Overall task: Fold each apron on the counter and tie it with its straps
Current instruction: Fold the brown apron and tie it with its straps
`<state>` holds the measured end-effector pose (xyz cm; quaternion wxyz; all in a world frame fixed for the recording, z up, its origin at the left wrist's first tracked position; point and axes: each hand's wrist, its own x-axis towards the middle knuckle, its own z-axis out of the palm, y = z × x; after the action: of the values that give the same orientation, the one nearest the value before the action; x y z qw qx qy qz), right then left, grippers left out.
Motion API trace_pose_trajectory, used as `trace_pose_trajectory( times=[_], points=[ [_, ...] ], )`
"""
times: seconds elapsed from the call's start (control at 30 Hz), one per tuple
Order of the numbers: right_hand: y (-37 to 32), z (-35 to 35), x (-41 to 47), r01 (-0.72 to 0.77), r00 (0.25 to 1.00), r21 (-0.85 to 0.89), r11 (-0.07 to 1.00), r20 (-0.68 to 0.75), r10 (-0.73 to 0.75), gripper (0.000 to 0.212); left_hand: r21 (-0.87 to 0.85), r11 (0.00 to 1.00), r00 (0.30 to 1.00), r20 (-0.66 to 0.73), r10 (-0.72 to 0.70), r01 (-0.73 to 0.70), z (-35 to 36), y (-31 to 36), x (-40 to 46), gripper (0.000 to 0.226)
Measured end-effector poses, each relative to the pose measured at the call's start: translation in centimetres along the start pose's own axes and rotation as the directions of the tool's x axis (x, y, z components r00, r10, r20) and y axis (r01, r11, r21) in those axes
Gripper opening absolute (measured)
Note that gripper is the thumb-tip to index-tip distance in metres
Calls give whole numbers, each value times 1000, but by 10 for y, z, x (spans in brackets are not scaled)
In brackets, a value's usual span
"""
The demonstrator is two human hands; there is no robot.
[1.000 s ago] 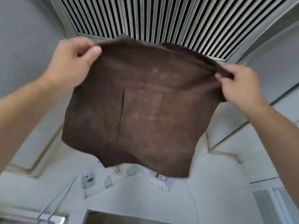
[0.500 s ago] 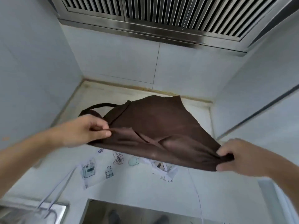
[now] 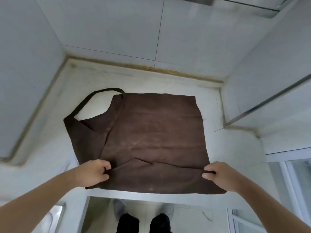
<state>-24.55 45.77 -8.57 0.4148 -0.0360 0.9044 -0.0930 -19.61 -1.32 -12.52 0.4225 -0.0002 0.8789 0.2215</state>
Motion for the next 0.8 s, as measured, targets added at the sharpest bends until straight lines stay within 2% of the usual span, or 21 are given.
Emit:
trace_pose_trajectory(
  times=[0.1, 0.17, 0.23, 0.27, 0.33, 0.43, 0.53, 0.6, 0.7, 0.77, 0.8],
  points=[
    [-8, -7, 4, -28, 999, -65, 997, 42, 31, 39, -86, 996, 999, 52, 6, -1, -6, 8, -1, 10],
    [-13, -13, 7, -65, 997, -138, 988, 39, 71, 33, -128, 992, 999, 47, 11, -4, -7, 10, 2, 11],
    [-17, -17, 11, -166, 986, -240, 956, -49, 159, 21, -119, 992, 999, -39, -33, 28, -8, 4, 9, 17],
    [-20, -18, 11, -231, 972, -268, 935, -105, 210, 21, -93, 994, 993, -105, -59, 50, -9, 0, 14, 28],
    [-24, -16, 10, -318, 946, -309, 896, -170, 277, 19, -25, 992, 971, -203, -124, 122, -13, -11, 21, 55],
    [-32, -8, 5, -413, 911, -357, 838, -155, 383, 18, 60, 946, 913, -289, -288, 317, -20, -29, 24, 83],
    [-35, -2, -5, -480, 872, -401, 780, -120, 475, 25, -49, 878, 816, -348, -463, 477, -31, -46, 23, 95],
    [-40, -2, -10, -488, 864, -413, 769, -108, 491, 27, -17, 853, 795, -351, -494, 522, -38, -53, 14, 91],
    [-48, -6, -6, -425, 897, -384, 820, -60, 437, 17, 219, 865, 853, -391, -345, 451, -45, -47, -1, 59],
    [-54, -10, 2, -360, 928, -333, 872, -27, 373, 29, 305, 902, 899, -405, -167, 305, -45, -36, -4, 44],
    [-58, -13, 5, -317, 945, -295, 901, -19, 326, 33, 291, 934, 924, -372, -87, 205, -42, -31, -1, 38]
  ],
)
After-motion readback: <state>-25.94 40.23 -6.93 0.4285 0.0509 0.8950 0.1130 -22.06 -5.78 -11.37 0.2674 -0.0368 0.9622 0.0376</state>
